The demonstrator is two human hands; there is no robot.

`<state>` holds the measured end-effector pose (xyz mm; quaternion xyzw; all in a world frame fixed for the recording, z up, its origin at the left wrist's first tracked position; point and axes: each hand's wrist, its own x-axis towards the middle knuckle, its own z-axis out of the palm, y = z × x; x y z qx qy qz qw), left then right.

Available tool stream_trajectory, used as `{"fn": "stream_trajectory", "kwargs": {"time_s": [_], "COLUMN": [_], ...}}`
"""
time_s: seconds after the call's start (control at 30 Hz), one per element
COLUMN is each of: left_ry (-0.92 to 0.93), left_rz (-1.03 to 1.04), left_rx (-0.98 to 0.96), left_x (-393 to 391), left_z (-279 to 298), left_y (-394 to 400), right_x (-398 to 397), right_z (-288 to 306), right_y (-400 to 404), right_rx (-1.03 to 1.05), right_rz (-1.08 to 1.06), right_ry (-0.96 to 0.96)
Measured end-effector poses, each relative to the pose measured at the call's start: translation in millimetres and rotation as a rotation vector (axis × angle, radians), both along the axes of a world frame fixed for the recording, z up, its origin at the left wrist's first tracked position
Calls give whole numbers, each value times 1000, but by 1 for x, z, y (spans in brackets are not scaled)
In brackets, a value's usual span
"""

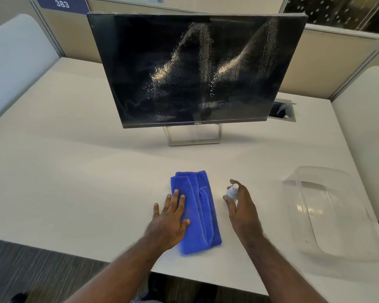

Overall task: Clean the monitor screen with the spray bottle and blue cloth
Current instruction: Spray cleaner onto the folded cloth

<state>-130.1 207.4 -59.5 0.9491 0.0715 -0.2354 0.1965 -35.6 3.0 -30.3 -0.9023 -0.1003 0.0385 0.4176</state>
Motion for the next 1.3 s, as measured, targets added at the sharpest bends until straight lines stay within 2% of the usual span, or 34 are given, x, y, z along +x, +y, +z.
{"fn": "stream_trajectory", "kwargs": {"time_s": [0.17,0.27,0.43,0.63,0.87,1.1,1.3], "left_ry": [-40,-49,-66,-58,-40,-25,-32], "left_rz": [88,99,91,103,95,93,89], "left_rx": [81,110,210,216,214,218,207], "left_x": [3,7,12,12,14,16,17], "left_z": [5,9,12,10,12,13,12], "left_y": [5,5,5,8,8,11,12], "right_x": [-5,-9,-12,-8,-4,0,-2], "right_z": [15,17,6,2,9,15,18], "right_y": [29,48,71,83,89,95,109], "right_rx": [-64,-209,-541,-708,-824,-828,-838], "right_rz": [263,362,328,393,414,387,499], "right_ry": [28,19,103,217,230,205,217]}}
